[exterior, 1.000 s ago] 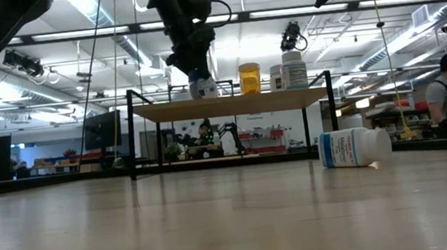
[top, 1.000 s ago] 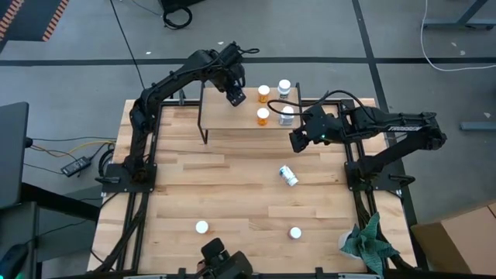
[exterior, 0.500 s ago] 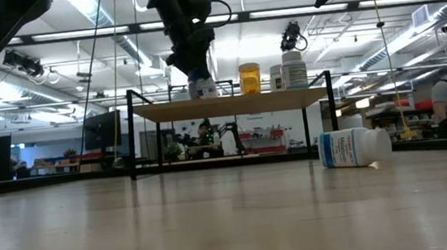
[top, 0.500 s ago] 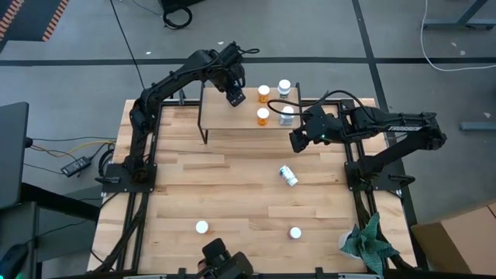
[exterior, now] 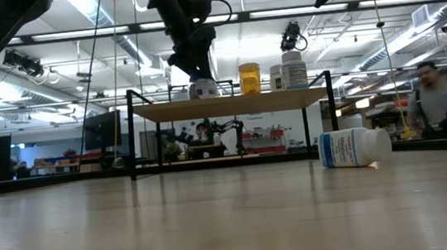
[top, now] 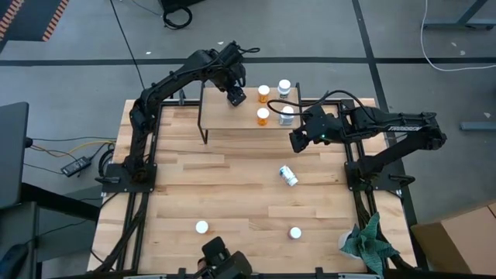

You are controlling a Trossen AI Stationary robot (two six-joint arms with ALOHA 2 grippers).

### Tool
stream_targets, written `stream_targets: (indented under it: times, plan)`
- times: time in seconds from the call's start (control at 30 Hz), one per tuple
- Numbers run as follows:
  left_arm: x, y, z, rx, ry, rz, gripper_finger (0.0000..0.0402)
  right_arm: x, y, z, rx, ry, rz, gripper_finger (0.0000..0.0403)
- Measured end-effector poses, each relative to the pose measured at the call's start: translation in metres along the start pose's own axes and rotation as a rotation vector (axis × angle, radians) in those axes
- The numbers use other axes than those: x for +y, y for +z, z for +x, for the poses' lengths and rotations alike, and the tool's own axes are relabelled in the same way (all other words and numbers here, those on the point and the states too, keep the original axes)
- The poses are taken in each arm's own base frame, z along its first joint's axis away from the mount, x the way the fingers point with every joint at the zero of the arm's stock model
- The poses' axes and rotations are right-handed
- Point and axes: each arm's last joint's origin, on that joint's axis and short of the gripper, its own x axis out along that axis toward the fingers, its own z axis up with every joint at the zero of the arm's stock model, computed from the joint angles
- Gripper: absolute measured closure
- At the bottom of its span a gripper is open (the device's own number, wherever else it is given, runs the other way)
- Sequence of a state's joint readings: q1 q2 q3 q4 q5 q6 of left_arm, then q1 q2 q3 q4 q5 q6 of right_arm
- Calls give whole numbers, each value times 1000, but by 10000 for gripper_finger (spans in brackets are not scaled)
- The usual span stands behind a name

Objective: Pick and place medicine bottles onto shelf by color
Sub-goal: Put the blue medicine bottle on the shelf

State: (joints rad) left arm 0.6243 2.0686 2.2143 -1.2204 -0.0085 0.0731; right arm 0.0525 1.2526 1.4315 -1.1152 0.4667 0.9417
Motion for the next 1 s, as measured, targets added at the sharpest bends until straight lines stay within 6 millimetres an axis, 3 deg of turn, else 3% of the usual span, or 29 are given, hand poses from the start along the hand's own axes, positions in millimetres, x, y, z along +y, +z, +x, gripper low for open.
stream_targets:
  times: [0.33,0.57,0.67,0.8,1.0]
  plan:
    - [0,11,-36,-103,39,35,158,0,0,0,-3,-2,6,132]
    - [-12,-8,-64,-13,-12,-61,166,0,0,0,-3,-3,4,132]
    - [-32,-10,-71,-11,-86,-21,170,0,0,0,-3,-2,4,132]
    - [-74,-13,-78,-14,-174,83,170,0,-2,0,38,10,-5,132]
    - [-138,-28,-78,24,-254,301,172,2,-24,-8,154,-1,-10,132]
